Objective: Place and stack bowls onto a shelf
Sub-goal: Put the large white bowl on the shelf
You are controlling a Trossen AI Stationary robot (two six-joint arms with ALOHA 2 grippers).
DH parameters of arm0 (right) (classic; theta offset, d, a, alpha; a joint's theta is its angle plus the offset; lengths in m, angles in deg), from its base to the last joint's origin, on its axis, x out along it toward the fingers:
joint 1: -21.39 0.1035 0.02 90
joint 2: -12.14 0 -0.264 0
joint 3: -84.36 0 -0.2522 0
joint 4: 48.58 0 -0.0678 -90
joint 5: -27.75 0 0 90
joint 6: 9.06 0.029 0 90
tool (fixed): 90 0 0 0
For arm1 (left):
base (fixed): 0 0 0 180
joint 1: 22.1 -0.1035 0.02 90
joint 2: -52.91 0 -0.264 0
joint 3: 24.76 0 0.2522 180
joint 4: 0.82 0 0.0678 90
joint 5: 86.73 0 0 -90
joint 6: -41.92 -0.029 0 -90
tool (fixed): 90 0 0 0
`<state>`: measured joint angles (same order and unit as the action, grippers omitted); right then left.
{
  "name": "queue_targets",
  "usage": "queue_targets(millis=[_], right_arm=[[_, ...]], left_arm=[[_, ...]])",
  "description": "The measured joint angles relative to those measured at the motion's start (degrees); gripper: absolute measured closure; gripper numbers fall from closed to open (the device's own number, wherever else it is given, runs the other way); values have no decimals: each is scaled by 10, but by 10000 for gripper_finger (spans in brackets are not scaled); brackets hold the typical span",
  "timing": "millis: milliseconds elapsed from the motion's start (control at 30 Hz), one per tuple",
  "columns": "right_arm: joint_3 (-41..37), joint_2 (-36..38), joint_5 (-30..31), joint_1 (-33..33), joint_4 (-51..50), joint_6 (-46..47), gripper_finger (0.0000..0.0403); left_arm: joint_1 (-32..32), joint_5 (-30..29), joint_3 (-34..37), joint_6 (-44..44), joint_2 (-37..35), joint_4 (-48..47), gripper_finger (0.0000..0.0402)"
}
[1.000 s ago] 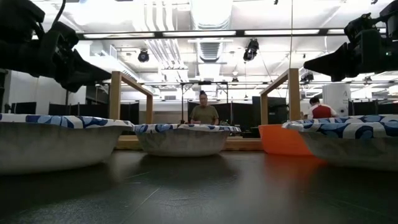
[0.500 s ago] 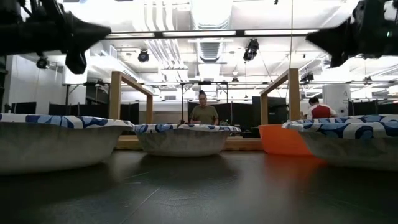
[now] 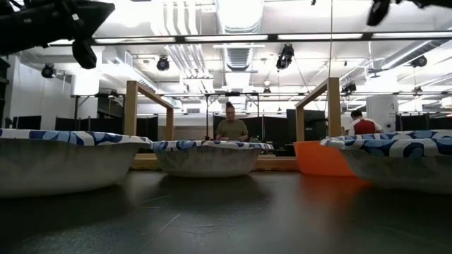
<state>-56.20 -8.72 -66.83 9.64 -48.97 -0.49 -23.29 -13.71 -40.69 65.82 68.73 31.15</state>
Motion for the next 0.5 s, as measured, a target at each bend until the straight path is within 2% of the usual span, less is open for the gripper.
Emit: queue_targets(millis=[167, 367, 500], right_arm=[[96, -126, -2, 1, -12, -15, 365], [226, -247, -4, 2, -85, -37, 365], [299, -322, -4, 18, -139, -55, 365]], left_arm=[[0, 13, -3, 6, 5, 2, 402], [0, 100, -54, -44, 7, -6, 402], [0, 125, -105, -85, 6, -83, 402]])
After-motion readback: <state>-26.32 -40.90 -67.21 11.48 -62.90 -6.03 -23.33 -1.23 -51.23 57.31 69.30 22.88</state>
